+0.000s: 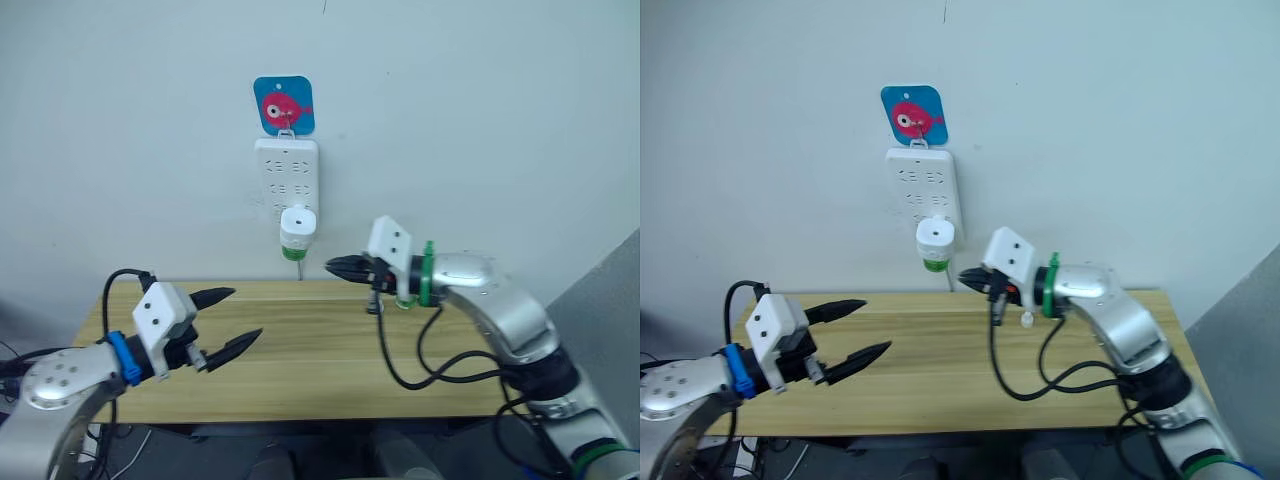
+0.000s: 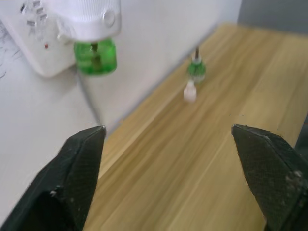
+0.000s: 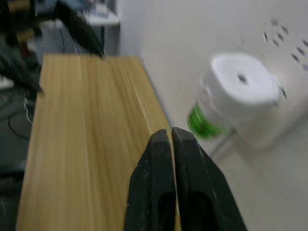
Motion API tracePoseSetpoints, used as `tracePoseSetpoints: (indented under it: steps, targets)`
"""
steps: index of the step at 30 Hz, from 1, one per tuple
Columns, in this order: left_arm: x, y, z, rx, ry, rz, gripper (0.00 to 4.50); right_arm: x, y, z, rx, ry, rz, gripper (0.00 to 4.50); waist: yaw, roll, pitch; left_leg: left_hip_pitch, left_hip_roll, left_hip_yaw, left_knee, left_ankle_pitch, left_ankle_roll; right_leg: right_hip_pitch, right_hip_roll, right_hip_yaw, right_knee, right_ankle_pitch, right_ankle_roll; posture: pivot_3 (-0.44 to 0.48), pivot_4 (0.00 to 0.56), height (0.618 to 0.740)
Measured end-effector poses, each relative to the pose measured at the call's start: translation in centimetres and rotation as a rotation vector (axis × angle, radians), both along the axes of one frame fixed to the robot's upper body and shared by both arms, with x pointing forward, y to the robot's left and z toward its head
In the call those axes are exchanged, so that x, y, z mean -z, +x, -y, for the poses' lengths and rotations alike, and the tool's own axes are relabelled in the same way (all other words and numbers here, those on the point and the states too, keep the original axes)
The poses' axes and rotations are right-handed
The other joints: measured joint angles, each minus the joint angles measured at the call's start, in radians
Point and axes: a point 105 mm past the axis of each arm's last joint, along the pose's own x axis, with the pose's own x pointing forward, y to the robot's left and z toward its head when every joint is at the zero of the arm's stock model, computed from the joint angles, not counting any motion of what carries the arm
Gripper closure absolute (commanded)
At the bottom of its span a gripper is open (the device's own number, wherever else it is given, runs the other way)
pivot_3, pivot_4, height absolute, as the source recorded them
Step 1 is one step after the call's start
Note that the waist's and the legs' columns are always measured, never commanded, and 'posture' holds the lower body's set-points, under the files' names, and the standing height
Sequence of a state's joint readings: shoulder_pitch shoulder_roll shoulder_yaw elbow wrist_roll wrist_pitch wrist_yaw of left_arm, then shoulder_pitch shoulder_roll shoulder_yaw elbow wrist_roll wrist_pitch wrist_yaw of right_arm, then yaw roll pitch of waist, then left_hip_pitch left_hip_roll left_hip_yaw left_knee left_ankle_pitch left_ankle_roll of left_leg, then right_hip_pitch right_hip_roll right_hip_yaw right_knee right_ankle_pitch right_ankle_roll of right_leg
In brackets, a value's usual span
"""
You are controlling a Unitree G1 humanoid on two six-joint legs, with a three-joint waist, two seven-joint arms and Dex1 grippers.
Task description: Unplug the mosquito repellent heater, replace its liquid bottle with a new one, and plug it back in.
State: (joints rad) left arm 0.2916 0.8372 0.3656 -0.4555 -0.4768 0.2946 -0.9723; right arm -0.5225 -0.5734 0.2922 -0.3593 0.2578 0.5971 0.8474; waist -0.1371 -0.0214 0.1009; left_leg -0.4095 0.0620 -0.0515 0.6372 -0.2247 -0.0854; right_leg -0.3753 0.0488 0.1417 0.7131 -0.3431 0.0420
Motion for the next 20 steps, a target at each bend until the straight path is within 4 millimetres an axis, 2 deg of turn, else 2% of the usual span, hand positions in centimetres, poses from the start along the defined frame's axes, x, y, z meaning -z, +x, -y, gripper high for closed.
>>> tracePoseSetpoints:
  steps: [4, 9, 14, 20]
  targets:
    - [0.1, 0.3, -2.1, -0.008, 0.061, -0.044, 0.00, 0.3, -0.5, 3.0, 0.026, -0.061, -0.009, 1.80, -0.001, 0.000, 0.000, 0.000, 0.000, 0.000, 0.000, 0.000, 0.000, -0.001, 0.000, 0.000, 0.001, 0.000, 0.000, -0.010, 0.000, 0.735]
    - [-1.0, 1.4, -4.4, -0.060, 0.119, -0.029, 0.00, 0.6, -0.8, 8.2, 0.106, -0.198, 0.003, 0.01, 0.000, -0.002, -0.002, 0.000, 0.000, 0.001, 0.000, 0.000, 0.000, 0.000, -0.001, 0.000, 0.000, 0.000, 0.000, -0.007, 0.000, 0.735]
    - [-0.1, 1.1, -5.9, -0.140, 0.181, -0.102, 0.00, 1.6, -1.1, 13.0, 0.199, -0.346, -0.012, 0.01, -0.002, -0.002, -0.002, 0.001, 0.000, 0.001, 0.000, 0.000, 0.000, 0.000, 0.000, 0.000, 0.001, 0.000, 0.000, -0.007, 0.000, 0.735]
    - [0.2, 1.0, -6.2, -0.148, 0.186, -0.119, 0.00, 2.3, -2.0, 14.6, 0.191, -0.370, -0.065, 0.01, 0.000, -0.002, -0.002, 0.002, 0.000, 0.001, 0.002, 0.000, 0.000, 0.002, 0.000, 0.000, 0.001, 0.000, 0.000, 0.000, 0.000, 0.735]
